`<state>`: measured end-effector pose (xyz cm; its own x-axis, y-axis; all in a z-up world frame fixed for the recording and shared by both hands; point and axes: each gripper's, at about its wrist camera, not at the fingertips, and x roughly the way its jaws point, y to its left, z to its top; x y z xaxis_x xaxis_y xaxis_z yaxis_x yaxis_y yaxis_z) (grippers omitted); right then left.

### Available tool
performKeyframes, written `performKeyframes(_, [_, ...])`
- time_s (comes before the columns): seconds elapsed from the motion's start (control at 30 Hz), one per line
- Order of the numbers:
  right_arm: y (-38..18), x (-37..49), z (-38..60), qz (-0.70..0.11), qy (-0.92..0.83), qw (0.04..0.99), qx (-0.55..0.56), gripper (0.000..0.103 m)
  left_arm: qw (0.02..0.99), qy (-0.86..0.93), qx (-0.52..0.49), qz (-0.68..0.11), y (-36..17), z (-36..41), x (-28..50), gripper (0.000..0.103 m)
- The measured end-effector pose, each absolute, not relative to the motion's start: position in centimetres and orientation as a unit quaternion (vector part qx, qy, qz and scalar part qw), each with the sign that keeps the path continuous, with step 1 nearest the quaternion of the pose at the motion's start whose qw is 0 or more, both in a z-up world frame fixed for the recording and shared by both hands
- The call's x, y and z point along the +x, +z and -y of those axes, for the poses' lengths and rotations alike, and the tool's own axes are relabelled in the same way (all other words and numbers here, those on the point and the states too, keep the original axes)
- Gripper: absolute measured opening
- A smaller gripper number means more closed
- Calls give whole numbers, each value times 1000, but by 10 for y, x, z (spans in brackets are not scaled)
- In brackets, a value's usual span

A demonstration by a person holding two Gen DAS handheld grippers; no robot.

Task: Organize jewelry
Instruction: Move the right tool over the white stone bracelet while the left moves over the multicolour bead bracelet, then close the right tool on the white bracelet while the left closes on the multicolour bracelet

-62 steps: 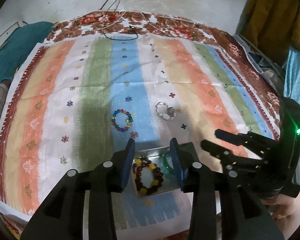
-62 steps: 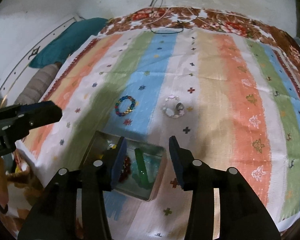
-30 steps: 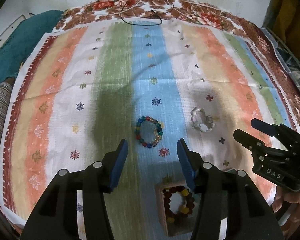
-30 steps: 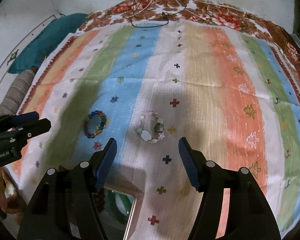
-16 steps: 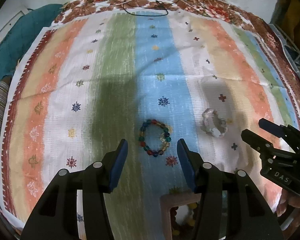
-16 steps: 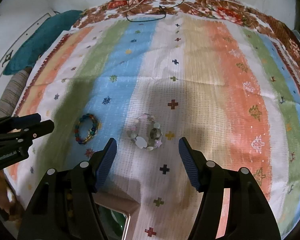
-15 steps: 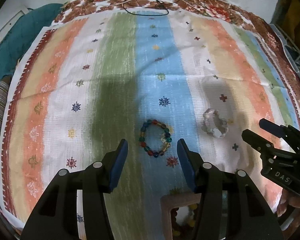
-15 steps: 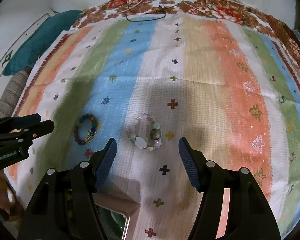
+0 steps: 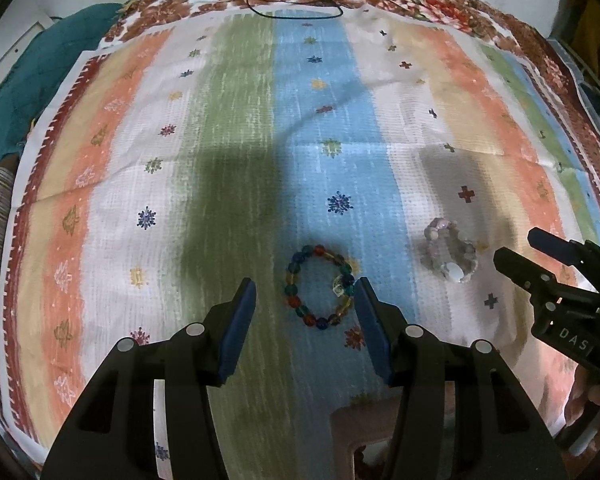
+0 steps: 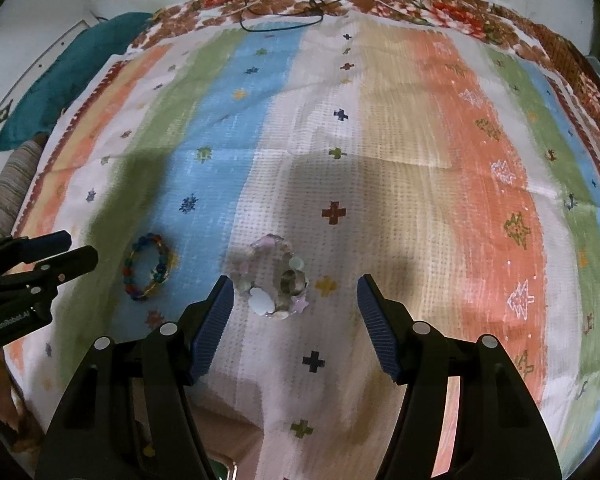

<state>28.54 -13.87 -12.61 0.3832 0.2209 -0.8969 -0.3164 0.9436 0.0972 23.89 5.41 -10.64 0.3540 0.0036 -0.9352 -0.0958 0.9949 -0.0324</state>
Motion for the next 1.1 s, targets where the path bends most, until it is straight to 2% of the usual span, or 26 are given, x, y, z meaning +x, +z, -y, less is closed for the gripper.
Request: performKeyframes(1.1, [-166, 322, 119, -562, 137, 809, -101, 64, 797, 40, -34, -601, -149, -69, 273, 51])
